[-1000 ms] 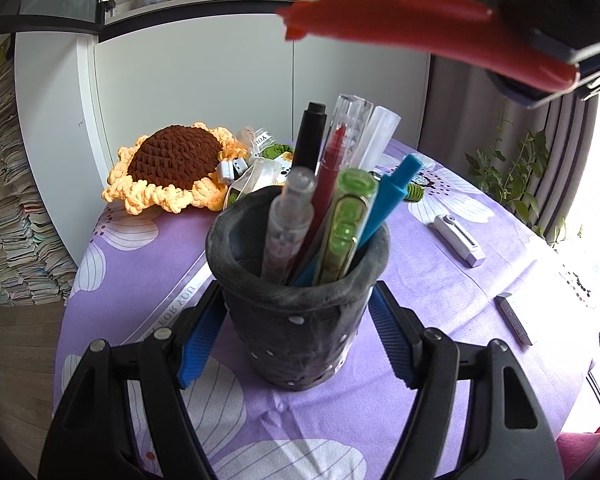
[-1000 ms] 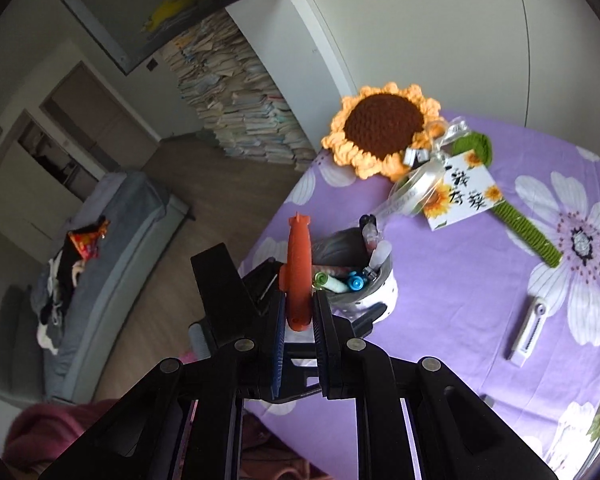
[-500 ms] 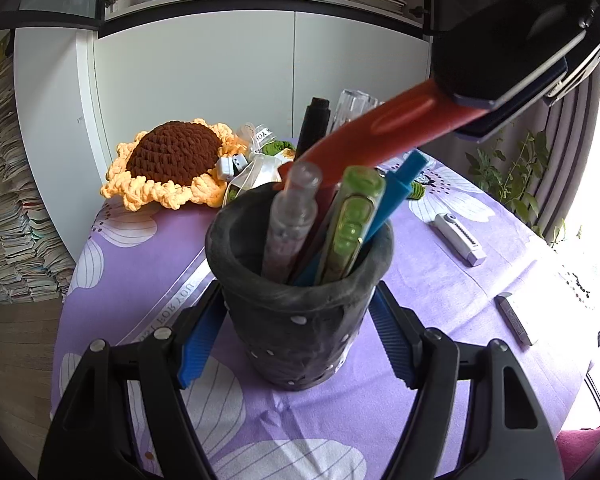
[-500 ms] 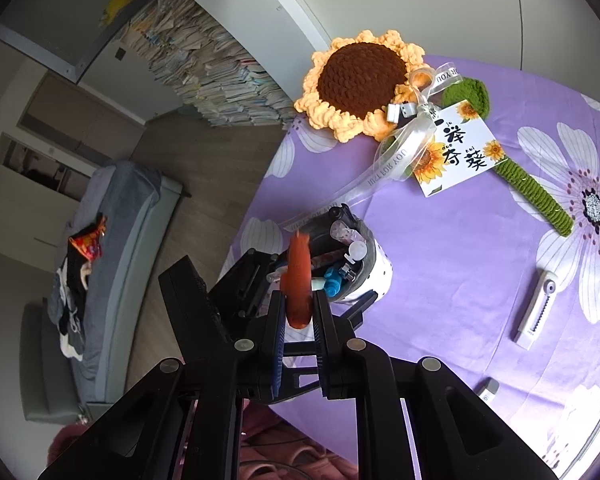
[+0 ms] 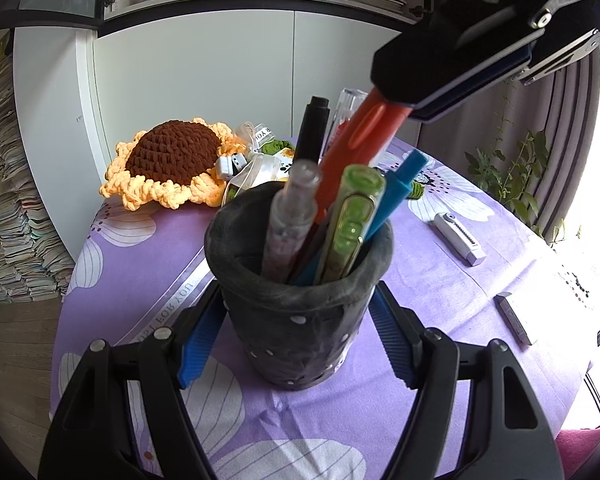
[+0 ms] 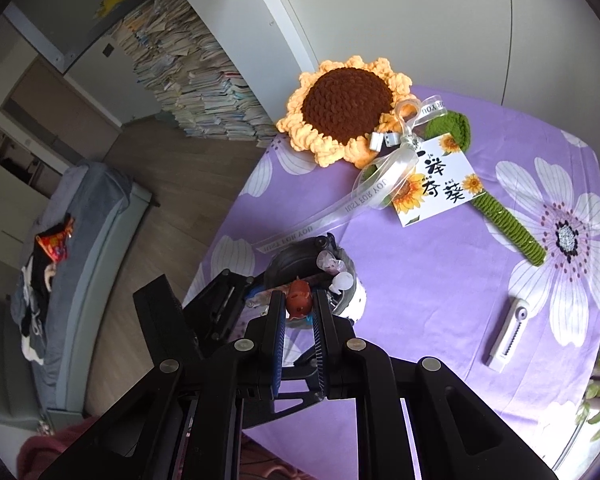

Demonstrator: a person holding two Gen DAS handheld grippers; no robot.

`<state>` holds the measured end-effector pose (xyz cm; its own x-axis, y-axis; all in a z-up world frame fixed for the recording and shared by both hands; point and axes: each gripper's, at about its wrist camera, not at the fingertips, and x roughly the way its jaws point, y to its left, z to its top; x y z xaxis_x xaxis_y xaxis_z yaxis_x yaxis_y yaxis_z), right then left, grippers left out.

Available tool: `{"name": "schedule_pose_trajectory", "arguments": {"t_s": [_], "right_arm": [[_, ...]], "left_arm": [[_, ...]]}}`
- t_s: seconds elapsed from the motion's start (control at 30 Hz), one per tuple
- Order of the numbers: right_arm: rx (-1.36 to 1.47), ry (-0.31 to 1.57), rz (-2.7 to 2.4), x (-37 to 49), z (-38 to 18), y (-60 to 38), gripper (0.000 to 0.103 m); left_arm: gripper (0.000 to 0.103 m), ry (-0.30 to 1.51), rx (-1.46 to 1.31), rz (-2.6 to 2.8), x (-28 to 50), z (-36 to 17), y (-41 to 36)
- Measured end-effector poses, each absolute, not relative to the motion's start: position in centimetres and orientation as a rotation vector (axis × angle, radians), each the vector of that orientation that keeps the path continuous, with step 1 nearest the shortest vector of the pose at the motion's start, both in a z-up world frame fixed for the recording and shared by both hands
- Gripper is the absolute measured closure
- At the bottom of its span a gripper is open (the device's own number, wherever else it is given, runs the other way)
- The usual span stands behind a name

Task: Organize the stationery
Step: 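Lift the orange utility knife and drop it into the grey cup, then move the right gripper to the white eraser and grasp it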

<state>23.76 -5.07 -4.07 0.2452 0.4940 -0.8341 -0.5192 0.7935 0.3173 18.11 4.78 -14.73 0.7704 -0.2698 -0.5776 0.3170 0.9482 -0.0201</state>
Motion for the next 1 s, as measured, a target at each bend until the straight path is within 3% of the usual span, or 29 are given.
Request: {"name": "schedule_pose_trajectory", "arguments": {"t_s": [0.47, 0.87, 1.0], "right_arm": [[-0.094, 1.065, 0.671, 22.9, -4.5, -4.0, 0.089], [-0.013, 1.033, 0.569, 21.6, -4.8, -9.9, 0.088], [-0.045, 1.113, 0.394, 21.6, -8.4, -13.5, 0.081]], "left_arm": [[0.031, 0.614, 0.08, -0.319, 18.1, -14.7, 4.8], [0.031, 0.612, 0.081, -0.319, 18.1, -14.7, 4.7], [0.031, 0.611, 0.081, -0.319, 18.1, -14.7, 4.8]]}}
